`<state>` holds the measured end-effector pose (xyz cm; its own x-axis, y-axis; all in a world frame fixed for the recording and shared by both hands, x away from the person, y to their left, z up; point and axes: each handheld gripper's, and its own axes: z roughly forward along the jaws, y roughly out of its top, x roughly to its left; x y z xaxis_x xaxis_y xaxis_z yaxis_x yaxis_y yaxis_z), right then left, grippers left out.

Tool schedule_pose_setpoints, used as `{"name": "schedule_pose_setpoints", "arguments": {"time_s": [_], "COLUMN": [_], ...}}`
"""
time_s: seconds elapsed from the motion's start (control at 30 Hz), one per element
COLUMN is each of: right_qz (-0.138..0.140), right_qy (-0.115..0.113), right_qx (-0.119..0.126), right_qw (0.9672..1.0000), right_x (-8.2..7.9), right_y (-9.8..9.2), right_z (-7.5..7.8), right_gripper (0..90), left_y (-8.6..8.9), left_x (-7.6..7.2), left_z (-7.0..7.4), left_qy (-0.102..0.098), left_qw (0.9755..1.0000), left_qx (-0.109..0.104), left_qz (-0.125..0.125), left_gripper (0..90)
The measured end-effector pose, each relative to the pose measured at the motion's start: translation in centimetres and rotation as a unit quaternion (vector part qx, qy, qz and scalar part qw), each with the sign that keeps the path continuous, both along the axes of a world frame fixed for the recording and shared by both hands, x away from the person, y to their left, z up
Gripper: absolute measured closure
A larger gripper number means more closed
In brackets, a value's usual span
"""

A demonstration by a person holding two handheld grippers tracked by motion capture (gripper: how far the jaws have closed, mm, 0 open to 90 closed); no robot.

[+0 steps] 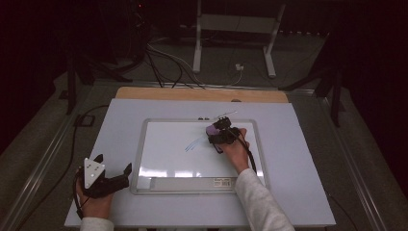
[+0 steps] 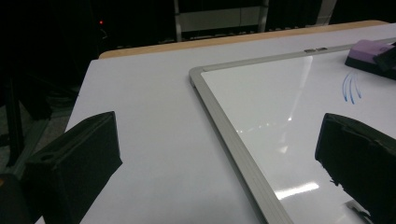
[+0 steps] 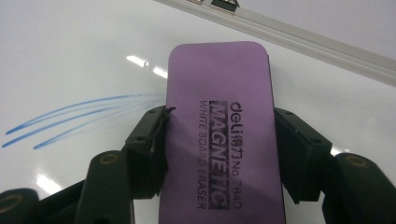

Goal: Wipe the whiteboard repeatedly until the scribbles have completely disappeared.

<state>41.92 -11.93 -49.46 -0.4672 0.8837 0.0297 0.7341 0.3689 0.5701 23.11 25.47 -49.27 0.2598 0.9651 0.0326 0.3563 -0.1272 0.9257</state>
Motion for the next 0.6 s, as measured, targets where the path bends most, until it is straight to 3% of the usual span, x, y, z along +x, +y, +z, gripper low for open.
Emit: {"name": "schedule_pose_setpoints", "arguments": {"time_s": [0.07, 0.1, 0.13, 0.2, 0.27, 0.3, 0.33, 0.4, 0.43, 0.5, 0.6], "right_qz": [0.048, 0.074, 0.074, 0.131, 0.149, 0.147, 0.118, 0.072, 0.042, -0.001, -0.009], "right_qy": [0.013, 0.01, 0.01, 0.016, 0.014, 0.018, 0.014, -0.002, -0.009, -0.004, -0.001], "right_qx": [0.018, 0.012, 0.012, 0.017, 0.01, 0.012, 0.007, -0.011, -0.017, -0.004, 0.004], "right_qw": [0.9986, 0.9971, 0.9971, 0.9911, 0.9887, 0.9889, 0.9929, 0.9973, 0.9989, 1.0, 1.0], "right_x": [-0.6, -1.0, -1.0, -1.7, -2.1, -2.0, -1.4, -0.7, -0.3, 0.3, 0.4], "right_y": [0.9, 1.5, 1.5, 2.7, 3.3, 3.3, 2.9, 2.1, 1.6, 0.6, 0.4], "right_z": [-0.1, 0.0, 0.0, 0.0, 0.0, 0.1, 0.1, 0.1, 0.1, 0.0, -0.1], "right_gripper": [40.8, 40.8, 40.8, 40.8, 40.8, 40.8, 40.8, 40.8, 40.8, 40.8, 40.8], "left_y": [0.0, -0.1, -0.1, -0.1, 0.0, 0.0, 0.0, 0.0, 0.0, 0.0, 0.0], "left_x": [0.0, 0.0, 0.0, 0.0, -0.1, -0.1, -0.1, -0.1, -0.1, -0.1, 0.0], "left_z": [0.0, 0.0, 0.0, 0.0, 0.1, 0.1, 0.1, 0.1, 0.1, 0.0, 0.0], "left_qy": [0.0, 0.0, 0.0, 0.0, -0.001, -0.001, -0.001, -0.001, -0.001, -0.001, 0.0], "left_qw": [1.0, 1.0, 1.0, 1.0, 1.0, 1.0, 1.0, 1.0, 1.0, 1.0, 1.0], "left_qx": [0.0, 0.0, 0.001, 0.003, 0.001, 0.001, 0.001, 0.0, 0.001, 0.001, -0.001], "left_qz": [-0.001, -0.001, -0.001, -0.001, 0.001, 0.001, 0.001, 0.001, 0.0, 0.0, 0.0], "left_gripper": [0.8, 0.8, 0.8, 0.8, 0.8, 0.8, 0.8, 0.8, 0.8, 0.8, 0.8]}}
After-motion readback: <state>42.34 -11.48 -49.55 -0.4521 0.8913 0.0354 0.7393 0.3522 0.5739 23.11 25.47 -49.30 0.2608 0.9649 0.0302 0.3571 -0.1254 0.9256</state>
